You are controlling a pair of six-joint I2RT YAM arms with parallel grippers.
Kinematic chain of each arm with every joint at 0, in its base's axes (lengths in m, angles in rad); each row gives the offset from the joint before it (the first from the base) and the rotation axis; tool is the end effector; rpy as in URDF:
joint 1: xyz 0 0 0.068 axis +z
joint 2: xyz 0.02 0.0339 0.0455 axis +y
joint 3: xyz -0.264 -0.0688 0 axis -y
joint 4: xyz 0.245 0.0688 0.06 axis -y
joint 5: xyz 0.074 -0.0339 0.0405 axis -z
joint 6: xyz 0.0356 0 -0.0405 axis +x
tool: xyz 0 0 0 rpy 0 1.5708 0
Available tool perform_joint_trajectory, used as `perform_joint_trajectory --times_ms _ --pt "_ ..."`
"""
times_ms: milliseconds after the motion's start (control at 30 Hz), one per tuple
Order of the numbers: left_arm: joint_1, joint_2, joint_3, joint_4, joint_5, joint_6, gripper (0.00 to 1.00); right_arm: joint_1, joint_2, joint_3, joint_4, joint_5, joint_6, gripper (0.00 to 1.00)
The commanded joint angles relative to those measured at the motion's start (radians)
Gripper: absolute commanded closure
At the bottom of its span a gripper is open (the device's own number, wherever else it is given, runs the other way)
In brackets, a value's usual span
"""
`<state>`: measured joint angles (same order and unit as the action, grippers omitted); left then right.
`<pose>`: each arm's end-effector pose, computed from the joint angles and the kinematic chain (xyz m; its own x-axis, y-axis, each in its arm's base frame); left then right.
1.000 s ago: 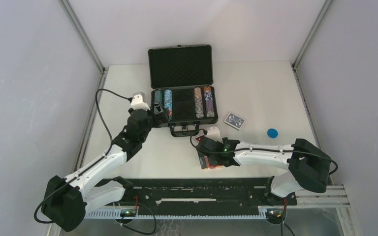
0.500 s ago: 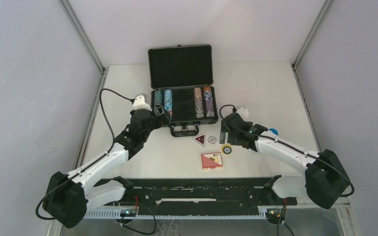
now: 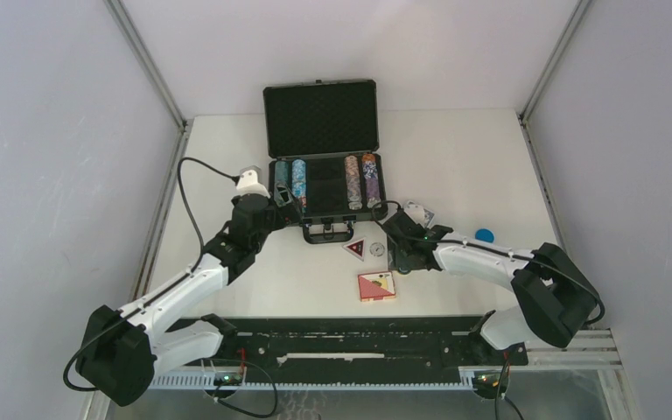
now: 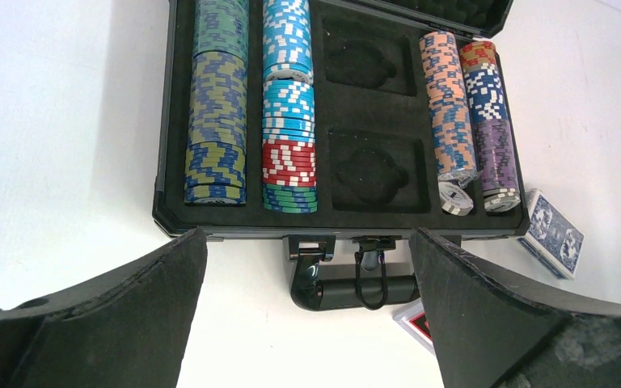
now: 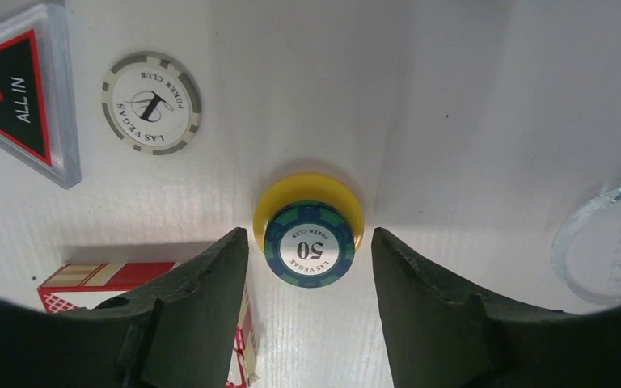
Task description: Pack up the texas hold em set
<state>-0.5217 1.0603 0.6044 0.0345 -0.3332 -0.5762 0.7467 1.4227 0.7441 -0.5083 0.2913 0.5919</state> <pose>0.2101 -0.1073 0.2458 -0.4130 -0.3565 -0.8381 -0.0153 0.9228 -0.3850 0.1904 0.1622 0.1673 -0.8837 -0.0896 -0.4594 -0.0947 0.9954 -0.0120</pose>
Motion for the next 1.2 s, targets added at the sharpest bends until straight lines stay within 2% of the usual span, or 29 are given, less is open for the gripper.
perform_joint_trajectory --times_ms 0,133,567,667,1000,1167 --pt "-0.008 -0.011 0.051 0.013 0.005 0.003 0.0 0.005 0.002 -0.009 0.041 0.006 0.019 0.37" --pt "-0.007 -0.008 0.049 0.013 0.005 0.003 0.0 0.001 0.006 -0.009 0.043 0.008 0.014 0.42" --pt "-0.006 -0.009 0.043 0.015 0.0 0.004 0.0 -0.001 0.045 -0.009 0.049 0.02 0.009 0.44" --pt "-0.007 -0.007 0.043 0.017 0.002 0.004 0.0 -0.001 0.042 -0.009 0.039 0.027 0.01 0.51" --pt "-0.008 -0.007 0.04 0.021 0.006 0.003 0.0 -0.006 -0.029 -0.009 0.021 0.026 0.011 0.64" --pt "-0.006 -0.006 0.04 0.022 0.008 0.001 0.0 -0.025 -0.064 -0.009 0.023 0.009 0.001 0.67"
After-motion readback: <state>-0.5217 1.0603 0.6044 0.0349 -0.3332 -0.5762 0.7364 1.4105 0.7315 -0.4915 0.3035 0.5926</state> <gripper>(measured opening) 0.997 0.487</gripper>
